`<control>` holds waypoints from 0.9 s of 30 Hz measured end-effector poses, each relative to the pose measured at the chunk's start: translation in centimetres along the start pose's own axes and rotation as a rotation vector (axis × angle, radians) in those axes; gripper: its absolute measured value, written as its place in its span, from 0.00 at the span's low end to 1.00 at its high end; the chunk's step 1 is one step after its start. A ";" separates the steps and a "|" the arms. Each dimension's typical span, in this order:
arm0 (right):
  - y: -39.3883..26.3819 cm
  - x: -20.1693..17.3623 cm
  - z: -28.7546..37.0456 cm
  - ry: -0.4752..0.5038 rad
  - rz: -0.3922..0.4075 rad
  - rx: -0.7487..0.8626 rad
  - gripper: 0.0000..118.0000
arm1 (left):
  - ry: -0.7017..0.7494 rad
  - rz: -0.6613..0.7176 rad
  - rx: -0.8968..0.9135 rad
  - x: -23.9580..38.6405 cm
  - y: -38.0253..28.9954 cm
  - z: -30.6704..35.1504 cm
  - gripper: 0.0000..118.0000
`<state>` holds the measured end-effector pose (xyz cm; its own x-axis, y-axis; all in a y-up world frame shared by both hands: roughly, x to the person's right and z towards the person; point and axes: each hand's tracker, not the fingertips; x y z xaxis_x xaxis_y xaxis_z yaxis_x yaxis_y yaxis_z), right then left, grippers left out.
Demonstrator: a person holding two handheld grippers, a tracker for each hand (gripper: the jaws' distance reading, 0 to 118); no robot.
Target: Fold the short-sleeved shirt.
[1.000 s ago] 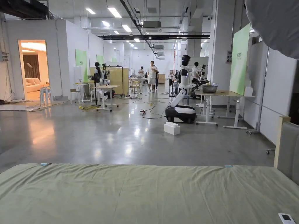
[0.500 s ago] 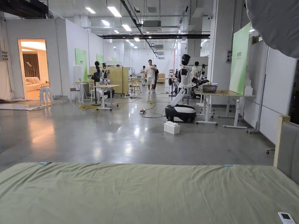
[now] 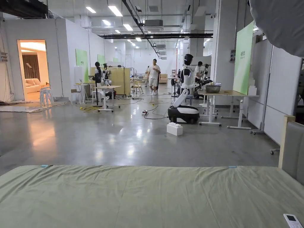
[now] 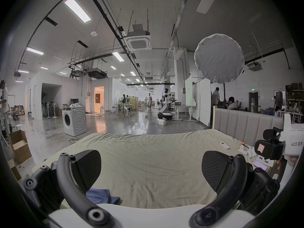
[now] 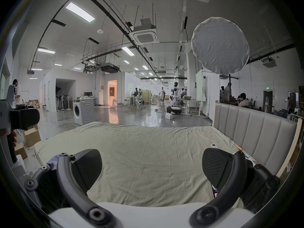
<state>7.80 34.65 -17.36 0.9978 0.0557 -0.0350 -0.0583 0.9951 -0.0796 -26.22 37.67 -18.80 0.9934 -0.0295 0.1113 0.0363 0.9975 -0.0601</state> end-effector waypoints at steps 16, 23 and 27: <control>0.4 0.0 0.0 0.020 -0.023 -0.010 1.00 | -0.009 0.008 -0.007 0.2 0.3 -0.1 1.00; 1.1 -0.1 -0.8 -0.047 -0.127 -0.074 1.00 | -0.014 0.010 0.003 0.2 0.6 -0.3 1.00; 1.8 -0.6 -1.7 -0.073 -0.130 -0.199 1.00 | -0.024 0.015 -0.001 0.3 0.7 -0.4 1.00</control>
<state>7.04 36.31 -19.15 0.9964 -0.0588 0.0603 0.0731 0.9592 -0.2732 -25.82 38.37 -19.21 0.9909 -0.0128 0.1338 0.0213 0.9978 -0.0627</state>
